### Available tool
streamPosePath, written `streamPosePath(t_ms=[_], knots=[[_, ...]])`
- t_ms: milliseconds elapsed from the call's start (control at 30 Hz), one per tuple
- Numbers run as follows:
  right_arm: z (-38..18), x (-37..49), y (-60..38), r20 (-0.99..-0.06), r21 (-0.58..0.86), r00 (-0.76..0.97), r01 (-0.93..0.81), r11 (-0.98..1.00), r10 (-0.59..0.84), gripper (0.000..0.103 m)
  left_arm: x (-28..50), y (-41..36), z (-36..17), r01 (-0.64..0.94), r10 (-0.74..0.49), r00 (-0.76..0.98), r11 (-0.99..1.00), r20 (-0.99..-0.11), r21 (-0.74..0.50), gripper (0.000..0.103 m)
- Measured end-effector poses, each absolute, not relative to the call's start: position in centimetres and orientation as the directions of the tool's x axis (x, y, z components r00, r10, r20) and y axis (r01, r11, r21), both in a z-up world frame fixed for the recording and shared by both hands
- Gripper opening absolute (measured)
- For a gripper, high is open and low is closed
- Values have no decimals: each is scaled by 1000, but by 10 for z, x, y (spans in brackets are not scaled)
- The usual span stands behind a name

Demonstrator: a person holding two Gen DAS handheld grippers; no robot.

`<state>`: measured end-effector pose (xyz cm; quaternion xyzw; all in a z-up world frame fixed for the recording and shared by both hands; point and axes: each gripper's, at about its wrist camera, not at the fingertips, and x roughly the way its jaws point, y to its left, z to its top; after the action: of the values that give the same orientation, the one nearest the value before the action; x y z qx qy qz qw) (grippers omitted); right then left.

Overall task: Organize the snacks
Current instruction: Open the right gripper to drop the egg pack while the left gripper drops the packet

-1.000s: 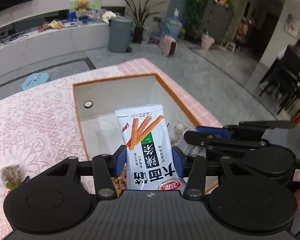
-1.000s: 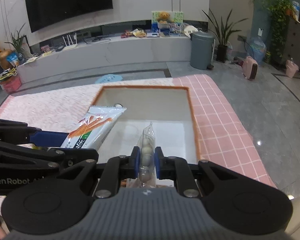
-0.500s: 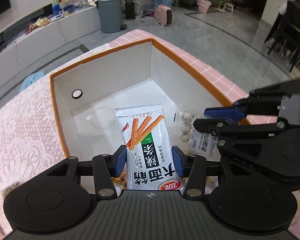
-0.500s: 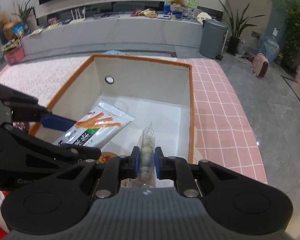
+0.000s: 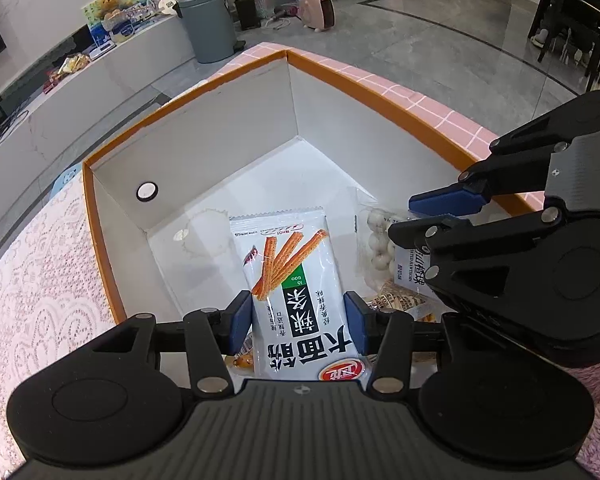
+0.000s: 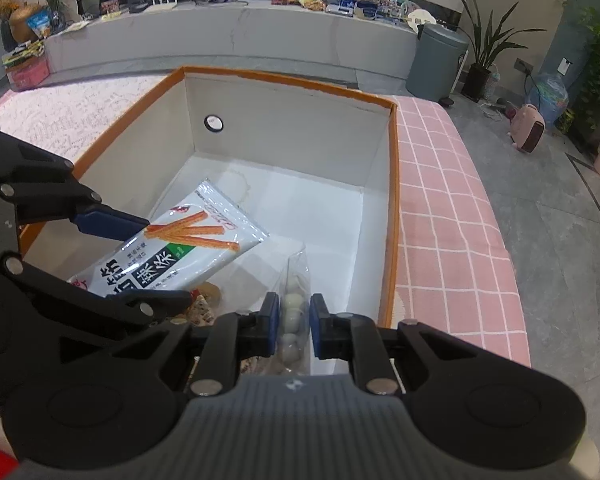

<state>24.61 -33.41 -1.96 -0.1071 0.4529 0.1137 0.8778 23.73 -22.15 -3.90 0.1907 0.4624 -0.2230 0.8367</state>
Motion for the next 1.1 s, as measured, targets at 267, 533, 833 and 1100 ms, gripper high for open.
streamPosePath(t_ms=[267,533,833,1100], knots=[[-15,248,-326,-821,-129,566,-304,944,70,19,235,-221,-35,543,-189,491,829,-850,129,62],[-2,242,-321,-809,-160,586,-293,943,44,38,223,-215,-19,551,-184,520,818,-834,163,71],[22,225,-311,-803,-139,594,-268,953,49,58,203,-192,5,524,-205,516,844,-832,117,72],[41,199,-294,-806,-56,581,-263,963,112,70,176,-159,23,501,-210,522,860,-827,98,73]])
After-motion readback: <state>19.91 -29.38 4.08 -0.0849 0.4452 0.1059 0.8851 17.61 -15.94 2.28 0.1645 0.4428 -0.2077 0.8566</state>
